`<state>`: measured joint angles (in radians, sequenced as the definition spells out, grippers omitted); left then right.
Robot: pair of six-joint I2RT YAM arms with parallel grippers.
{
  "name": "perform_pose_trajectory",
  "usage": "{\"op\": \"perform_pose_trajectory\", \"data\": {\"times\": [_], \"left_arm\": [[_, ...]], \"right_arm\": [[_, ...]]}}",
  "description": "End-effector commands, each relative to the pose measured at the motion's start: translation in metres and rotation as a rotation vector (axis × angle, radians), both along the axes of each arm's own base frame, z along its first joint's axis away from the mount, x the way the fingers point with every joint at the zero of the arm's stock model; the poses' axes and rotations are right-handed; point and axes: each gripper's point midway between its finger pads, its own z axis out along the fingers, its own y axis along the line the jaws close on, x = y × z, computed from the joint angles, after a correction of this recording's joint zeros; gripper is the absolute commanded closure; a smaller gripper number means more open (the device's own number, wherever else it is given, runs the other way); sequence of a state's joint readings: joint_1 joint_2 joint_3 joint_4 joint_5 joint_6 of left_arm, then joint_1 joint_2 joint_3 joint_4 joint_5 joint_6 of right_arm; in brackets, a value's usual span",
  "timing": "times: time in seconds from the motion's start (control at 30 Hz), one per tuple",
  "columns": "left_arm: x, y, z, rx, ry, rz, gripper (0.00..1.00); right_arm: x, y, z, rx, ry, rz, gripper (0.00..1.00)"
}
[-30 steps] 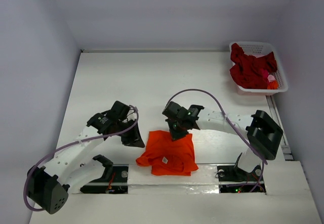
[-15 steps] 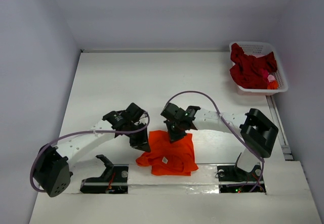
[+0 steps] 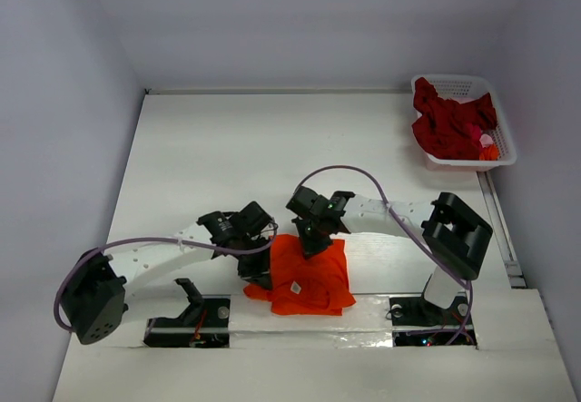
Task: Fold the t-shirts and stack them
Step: Smooth out wrinkles on the folded tshirt
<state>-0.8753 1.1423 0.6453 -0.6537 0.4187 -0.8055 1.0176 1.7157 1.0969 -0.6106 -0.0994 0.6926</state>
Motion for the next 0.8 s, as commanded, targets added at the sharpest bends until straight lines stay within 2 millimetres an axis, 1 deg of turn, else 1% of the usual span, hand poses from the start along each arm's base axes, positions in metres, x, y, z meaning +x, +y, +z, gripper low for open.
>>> {"op": "perform_pose_trajectory", "data": {"times": [0.0,0.13,0.3,0.33,0.43,0.5,0.53,0.67,0.7,0.77], "left_arm": [[-0.015,0.011,-0.005,0.033,0.029,0.008,1.00],[-0.023,0.013,-0.011,0.065,0.063,0.017,1.00],[-0.039,0.013,-0.015,0.105,0.094,-0.035,1.00],[-0.046,0.013,-0.017,0.115,0.105,-0.061,1.00],[-0.058,0.014,-0.022,0.135,0.137,-0.072,1.00],[-0.067,0.009,-0.024,0.124,0.151,-0.081,1.00],[-0.073,0.011,-0.026,0.133,0.168,-0.084,1.00],[-0.092,0.006,-0.031,0.128,0.200,-0.112,1.00],[-0.100,0.007,-0.032,0.131,0.208,-0.138,1.00],[-0.108,0.007,-0.034,0.138,0.228,-0.143,1.00]], "right_arm": [[0.005,0.017,0.009,0.055,-0.017,0.009,1.00],[0.007,0.018,0.011,0.052,-0.021,0.008,1.00],[0.008,0.017,0.014,0.046,-0.027,0.008,1.00],[0.008,0.017,0.014,0.047,-0.028,0.010,1.00],[0.007,0.018,0.014,0.049,-0.024,0.010,1.00],[0.007,0.019,0.013,0.054,-0.021,0.009,1.00],[0.007,0.020,0.013,0.059,-0.022,0.008,1.00],[0.007,0.022,0.011,0.062,-0.016,0.009,1.00],[0.007,0.023,0.011,0.063,-0.015,0.009,1.00],[0.008,0.025,0.011,0.068,-0.016,0.010,1.00]]}}
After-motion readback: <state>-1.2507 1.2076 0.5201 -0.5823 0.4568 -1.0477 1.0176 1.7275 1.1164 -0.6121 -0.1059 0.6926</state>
